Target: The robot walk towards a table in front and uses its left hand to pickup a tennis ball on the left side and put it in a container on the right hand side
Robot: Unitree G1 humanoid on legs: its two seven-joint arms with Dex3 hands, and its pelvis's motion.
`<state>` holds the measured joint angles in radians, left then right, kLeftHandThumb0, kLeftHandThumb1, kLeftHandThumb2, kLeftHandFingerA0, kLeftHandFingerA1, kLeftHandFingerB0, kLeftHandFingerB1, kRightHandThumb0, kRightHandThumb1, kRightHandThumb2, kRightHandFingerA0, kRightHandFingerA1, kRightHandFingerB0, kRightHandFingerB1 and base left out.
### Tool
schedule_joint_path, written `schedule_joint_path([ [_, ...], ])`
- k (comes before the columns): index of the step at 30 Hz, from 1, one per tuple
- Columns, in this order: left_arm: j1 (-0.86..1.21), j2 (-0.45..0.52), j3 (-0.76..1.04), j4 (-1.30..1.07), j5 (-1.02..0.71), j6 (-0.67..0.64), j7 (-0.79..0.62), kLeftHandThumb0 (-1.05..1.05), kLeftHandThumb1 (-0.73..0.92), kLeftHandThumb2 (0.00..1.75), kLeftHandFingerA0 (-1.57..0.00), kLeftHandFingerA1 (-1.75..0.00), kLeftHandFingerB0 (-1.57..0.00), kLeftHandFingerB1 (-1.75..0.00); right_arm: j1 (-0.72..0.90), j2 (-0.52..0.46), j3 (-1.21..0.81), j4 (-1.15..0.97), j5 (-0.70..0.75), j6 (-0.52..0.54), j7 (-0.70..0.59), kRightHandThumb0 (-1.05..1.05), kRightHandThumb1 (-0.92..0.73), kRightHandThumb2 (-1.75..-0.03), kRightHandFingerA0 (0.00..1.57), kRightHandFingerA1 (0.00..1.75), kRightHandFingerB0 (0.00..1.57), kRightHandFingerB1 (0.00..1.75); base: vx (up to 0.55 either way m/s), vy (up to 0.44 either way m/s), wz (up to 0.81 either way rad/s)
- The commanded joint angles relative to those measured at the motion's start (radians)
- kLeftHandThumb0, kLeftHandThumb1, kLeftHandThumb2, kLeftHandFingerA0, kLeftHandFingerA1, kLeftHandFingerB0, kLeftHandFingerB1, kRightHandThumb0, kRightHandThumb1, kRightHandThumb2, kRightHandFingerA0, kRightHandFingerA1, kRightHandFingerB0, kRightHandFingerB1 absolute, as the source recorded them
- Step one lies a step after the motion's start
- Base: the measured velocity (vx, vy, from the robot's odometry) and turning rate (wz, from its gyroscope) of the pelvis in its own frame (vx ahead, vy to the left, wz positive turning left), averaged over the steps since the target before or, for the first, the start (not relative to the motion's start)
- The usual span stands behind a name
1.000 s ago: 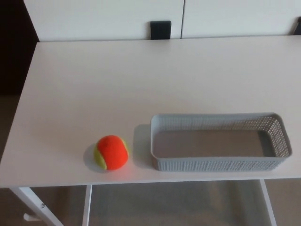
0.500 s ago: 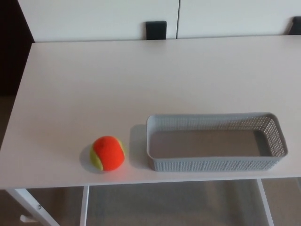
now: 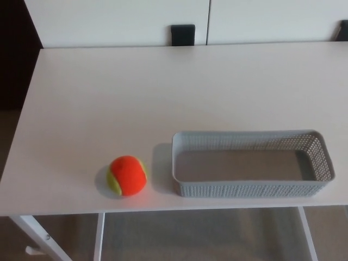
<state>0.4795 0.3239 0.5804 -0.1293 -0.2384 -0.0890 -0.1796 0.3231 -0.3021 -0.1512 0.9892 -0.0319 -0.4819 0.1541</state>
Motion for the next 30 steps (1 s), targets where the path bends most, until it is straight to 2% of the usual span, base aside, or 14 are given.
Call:
schedule_joint_path([
  [1, -0.247, 0.262, -0.106, -0.582, -0.019, 0.373, 0.005, -0.18, 0.42, 0.54, -0.14, -0.35, -0.08, -0.23, -0.004, -0.024, -0.003, -0.039, 0.002, 0.034, -0.010, -0.42, -0.50, -0.55, 0.55, 0.48, 0.49, 0.41, 0.00, 0.000, 0.00],
  [2, -0.267, 0.275, -0.127, -0.582, 0.001, 0.377, -0.009, -0.16, 0.37, 0.86, -0.02, -0.49, 0.00, -0.49, -0.003, -0.023, -0.003, -0.043, 0.003, 0.039, -0.010, -0.42, -0.50, -0.55, 0.56, 0.48, 0.49, 0.41, 0.00, 0.000, 0.00],
  [7, -0.429, 0.355, -0.334, -0.531, 0.162, 0.427, -0.092, -0.16, 0.35, 0.85, -0.02, -0.49, 0.00, -0.48, -0.004, -0.028, 0.005, -0.062, -0.010, 0.042, -0.017, -0.41, -0.51, -0.55, 0.56, 0.47, 0.48, 0.41, 0.00, 0.000, 0.00],
  [8, -0.459, 0.370, -0.384, -0.512, 0.209, 0.427, -0.108, -0.32, 0.38, 0.56, -0.20, -0.38, -0.12, -0.30, -0.007, -0.028, 0.004, -0.058, -0.010, 0.043, -0.017, -0.40, -0.50, -0.55, 0.57, 0.48, 0.49, 0.41, 0.00, 0.000, 0.00],
  [9, -0.472, 0.376, -0.409, -0.502, 0.234, 0.425, -0.115, -0.32, 0.38, 0.56, -0.20, -0.38, -0.12, -0.30, -0.008, -0.028, 0.003, -0.054, -0.007, 0.044, -0.015, -0.40, -0.50, -0.55, 0.57, 0.48, 0.49, 0.41, 0.00, 0.000, 0.00],
  [10, -0.510, 0.381, -0.468, -0.471, 0.267, 0.428, -0.131, -0.14, 0.30, 0.83, -0.08, -0.51, -0.05, -0.49, -0.012, -0.026, 0.000, -0.047, -0.002, 0.041, -0.012, -0.40, -0.49, -0.54, 0.58, 0.49, 0.49, 0.42, 0.00, 0.000, 0.00],
  [14, -0.609, 0.380, -0.607, -0.385, 0.300, 0.439, -0.169, -0.13, 0.31, 0.83, -0.08, -0.51, -0.06, -0.49, -0.018, -0.024, -0.001, -0.052, 0.000, 0.052, -0.015, -0.40, -0.50, -0.55, 0.57, 0.49, 0.49, 0.42, 0.00, 0.000, 0.00],
  [15, -0.636, 0.383, -0.647, -0.362, 0.313, 0.445, -0.183, -0.25, 0.38, 0.54, -0.19, -0.36, -0.15, -0.29, -0.020, -0.025, 0.000, -0.051, -0.003, 0.047, -0.015, -0.40, -0.50, -0.55, 0.58, 0.50, 0.49, 0.43, 0.00, 0.000, 0.00],
  [18, -0.676, 0.397, -0.706, -0.344, 0.335, 0.475, -0.196, -0.26, 0.39, 0.55, -0.17, -0.35, -0.13, -0.29, -0.024, -0.026, -0.001, -0.046, -0.001, 0.040, -0.015, -0.41, -0.49, -0.54, 0.58, 0.50, 0.49, 0.43, 0.00, 0.000, 0.00],
  [19, -0.709, 0.413, -0.763, -0.335, 0.361, 0.505, -0.223, -0.21, 0.25, 0.70, -0.01, -0.44, 0.00, -0.40, -0.022, -0.025, -0.002, -0.057, 0.001, 0.045, -0.011, -0.41, -0.49, -0.54, 0.58, 0.50, 0.48, 0.43, 0.00, 0.000, 0.00],
  [25, -0.787, 0.442, -0.922, -0.308, 0.445, 0.587, -0.269, -0.21, 0.24, 0.67, -0.01, -0.39, 0.00, -0.33, -0.005, -0.021, -0.009, -0.086, 0.017, 0.050, 0.007, -0.39, -0.49, -0.54, 0.55, 0.49, 0.47, 0.43, 0.00, 0.000, 0.00],
  [26, -0.797, 0.447, -0.943, -0.307, 0.454, 0.604, -0.280, -0.20, 0.37, 0.53, -0.06, -0.27, -0.05, -0.25, -0.002, -0.020, -0.010, -0.091, 0.018, 0.051, 0.007, -0.39, -0.49, -0.54, 0.55, 0.49, 0.47, 0.43, 0.00, 0.000, 0.00],
  [27, -0.812, 0.464, -0.980, -0.306, 0.477, 0.622, -0.307, -0.23, 0.26, 0.66, 0.00, -0.29, 0.00, -0.28, 0.001, -0.023, -0.007, -0.093, 0.012, 0.043, 0.004, -0.39, -0.49, -0.54, 0.56, 0.50, 0.47, 0.44, 0.00, 0.000, 0.00],
  [30, -0.832, 0.478, -1.015, -0.301, 0.498, 0.641, -0.324, -0.25, 0.26, 0.64, 0.00, -0.25, -0.02, -0.26, -0.008, -0.027, -0.007, -0.086, 0.009, 0.049, 0.006, -0.40, -0.49, -0.54, 0.56, 0.50, 0.48, 0.43, 0.00, 0.000, 0.00],
])
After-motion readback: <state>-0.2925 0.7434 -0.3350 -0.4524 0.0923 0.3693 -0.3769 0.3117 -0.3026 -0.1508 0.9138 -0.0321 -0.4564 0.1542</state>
